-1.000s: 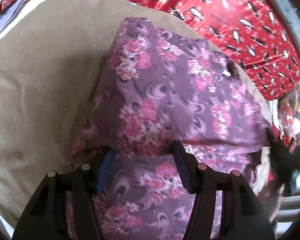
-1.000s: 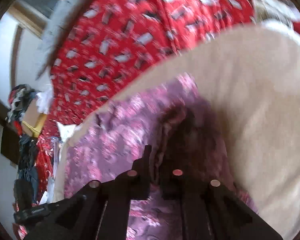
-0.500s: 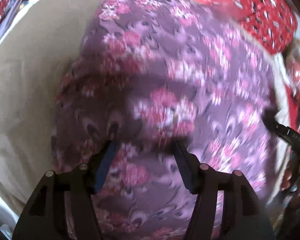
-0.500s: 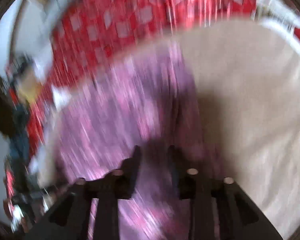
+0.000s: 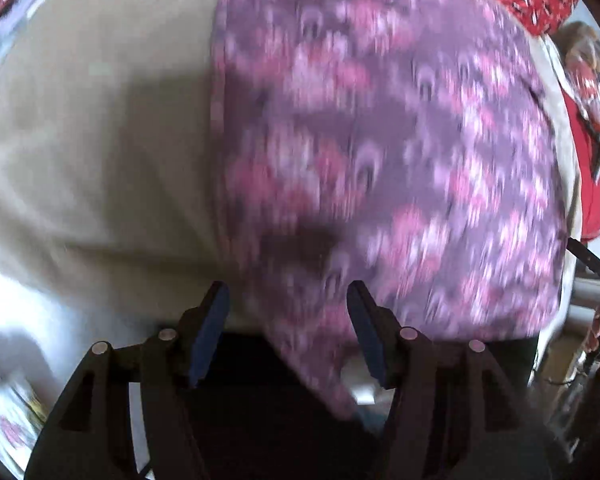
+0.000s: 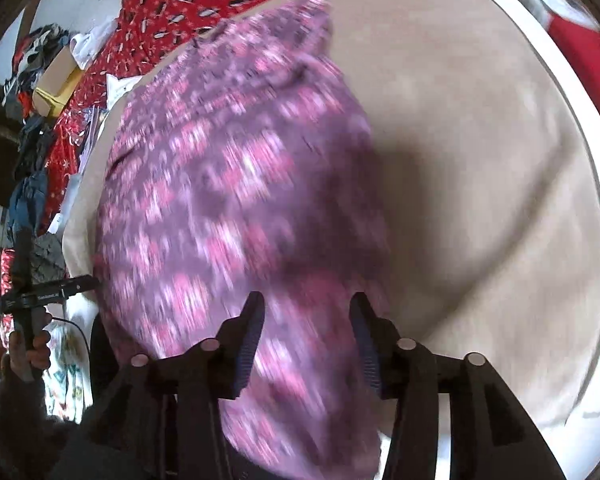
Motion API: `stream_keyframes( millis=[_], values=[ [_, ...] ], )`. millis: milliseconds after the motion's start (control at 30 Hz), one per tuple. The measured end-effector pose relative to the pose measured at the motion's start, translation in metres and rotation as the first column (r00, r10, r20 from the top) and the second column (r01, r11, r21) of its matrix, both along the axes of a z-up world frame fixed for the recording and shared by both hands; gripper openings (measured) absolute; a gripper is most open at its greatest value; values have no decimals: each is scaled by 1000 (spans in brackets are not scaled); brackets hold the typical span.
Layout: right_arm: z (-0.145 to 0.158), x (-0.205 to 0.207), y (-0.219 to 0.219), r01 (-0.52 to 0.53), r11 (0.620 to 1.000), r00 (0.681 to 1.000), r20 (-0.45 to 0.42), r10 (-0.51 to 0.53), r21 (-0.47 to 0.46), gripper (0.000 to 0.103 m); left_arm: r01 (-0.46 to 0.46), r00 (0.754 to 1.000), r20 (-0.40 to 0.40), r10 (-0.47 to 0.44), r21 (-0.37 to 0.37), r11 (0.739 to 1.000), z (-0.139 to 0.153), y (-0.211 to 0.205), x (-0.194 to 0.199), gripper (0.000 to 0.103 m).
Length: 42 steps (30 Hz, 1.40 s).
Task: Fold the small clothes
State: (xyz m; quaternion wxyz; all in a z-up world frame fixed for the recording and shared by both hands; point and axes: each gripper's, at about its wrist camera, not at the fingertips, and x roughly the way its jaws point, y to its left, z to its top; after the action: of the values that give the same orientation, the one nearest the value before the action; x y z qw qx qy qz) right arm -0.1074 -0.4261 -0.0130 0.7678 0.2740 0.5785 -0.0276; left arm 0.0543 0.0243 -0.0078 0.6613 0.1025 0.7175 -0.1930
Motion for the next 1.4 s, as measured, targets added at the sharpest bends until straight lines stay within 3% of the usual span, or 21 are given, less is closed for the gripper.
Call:
stream_keyframes(
  millis=[67,167,267,433,467,500,533,600,667,767,900,1067,1233,1400],
  values=[
    [-9,-25,-2,31,999,999,-20,-31,12,50,13,999,-32,-13,9,1000,-11,5,-15,60],
    [-25,-53,-6,93,988,996,-1,-94,121,50,33,996,-82,-31,20,999,-26,8,-33,60],
    [-35,-72,1,119,968,991,29,-129,222,50,80,996,-48,-78,48,996,-27,4,-49,67],
    [-41,-74,13,111,962,991,51,-127,251,49,126,992,-4,-126,109,986,-36,-24,-79,66],
    [-40,-75,14,104,963,991,57,-122,249,49,130,991,1,-131,105,986,-39,-36,-94,46],
    [-37,-75,17,90,966,992,67,-109,243,46,135,991,-21,-133,88,987,-42,-39,-107,5],
    [-34,-74,20,78,969,992,74,-98,236,43,132,989,-78,-127,66,989,-50,-41,-115,4],
    [-30,-74,26,40,974,994,90,-61,221,13,117,989,-100,-110,61,991,-59,-40,-124,2],
    [-22,-73,34,15,983,993,114,-36,183,11,104,991,-85,-100,42,994,-58,-34,-131,2],
    [-1,-75,41,1,981,982,183,-37,193,9,23,994,-101,-36,-127,992,-34,-13,-121,2],
    [35,-73,40,-2,967,947,312,-81,256,9,-51,998,-54,35,-331,942,13,2,-106,2],
    [61,-55,33,12,939,899,408,-161,344,9,-145,989,-45,142,-492,859,38,21,-62,2],
    [66,-15,21,39,923,881,422,-212,382,9,-260,963,-90,252,-536,803,40,56,5,2],
    [65,33,0,78,912,864,428,-263,403,9,-330,938,-99,331,-547,769,46,52,68,2]
  ],
)
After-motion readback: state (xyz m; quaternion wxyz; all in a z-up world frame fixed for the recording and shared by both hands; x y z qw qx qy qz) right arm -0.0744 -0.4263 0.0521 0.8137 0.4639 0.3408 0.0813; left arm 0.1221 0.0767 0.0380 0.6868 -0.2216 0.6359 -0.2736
